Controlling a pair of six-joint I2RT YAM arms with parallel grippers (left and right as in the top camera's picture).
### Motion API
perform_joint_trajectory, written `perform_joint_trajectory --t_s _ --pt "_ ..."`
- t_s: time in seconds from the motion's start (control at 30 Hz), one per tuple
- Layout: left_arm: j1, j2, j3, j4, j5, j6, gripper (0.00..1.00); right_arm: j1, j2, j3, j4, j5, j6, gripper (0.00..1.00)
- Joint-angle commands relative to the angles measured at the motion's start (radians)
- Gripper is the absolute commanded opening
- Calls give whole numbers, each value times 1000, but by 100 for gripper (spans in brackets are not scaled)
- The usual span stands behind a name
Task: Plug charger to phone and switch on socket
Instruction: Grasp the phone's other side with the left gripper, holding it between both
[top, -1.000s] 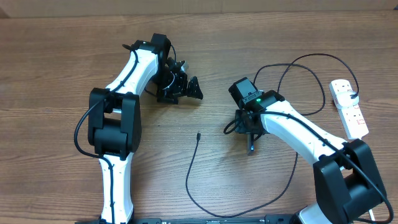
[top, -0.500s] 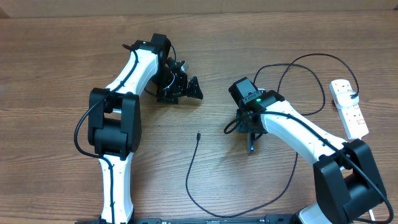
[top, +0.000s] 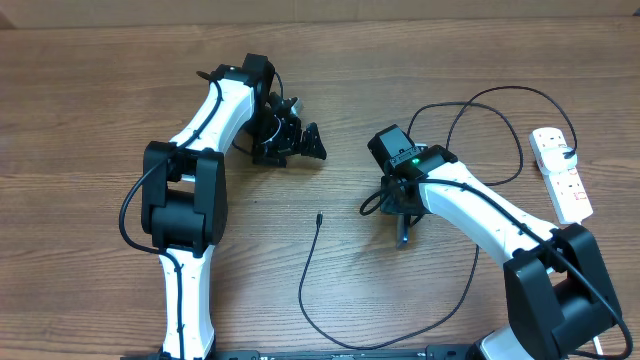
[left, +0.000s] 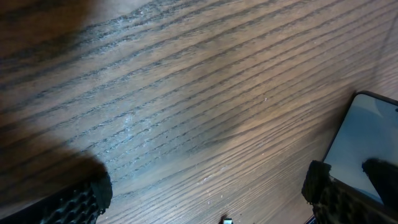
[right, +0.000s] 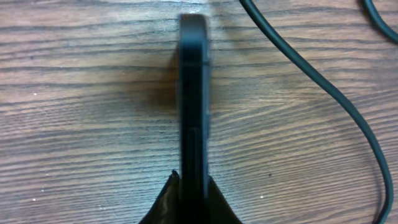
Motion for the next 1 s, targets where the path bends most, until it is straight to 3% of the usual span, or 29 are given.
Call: perform_joint_trajectory --t_s 0.0,0.27,0.5,0.6,0.67,0.73,0.8,0.97 --pt "-2 23 -4 15 -80 1 100 2 -8 3 9 9 3 4" --pt "-2 23 -4 15 -80 1 100 -16 -11 12 25 -32 -7 4" --pt "1 23 -4 27 -18 -42 100 -73 -145 55 51 -287 -80 4" --pt "22 23 2 29 258 -5 100 -133 -246 55 68 -454 -112 4" --pt "46 23 2 28 645 139 98 -202 -314 55 63 -558 -114 4" --pt "61 23 2 -1 941 280 97 -257 -347 55 63 -670 -142 4" --pt "64 23 3 -40 1040 334 100 -304 -360 55 63 -785 -169 4" --pt "29 23 3 -134 1041 417 100 -344 -348 45 64 -847 -185 4"
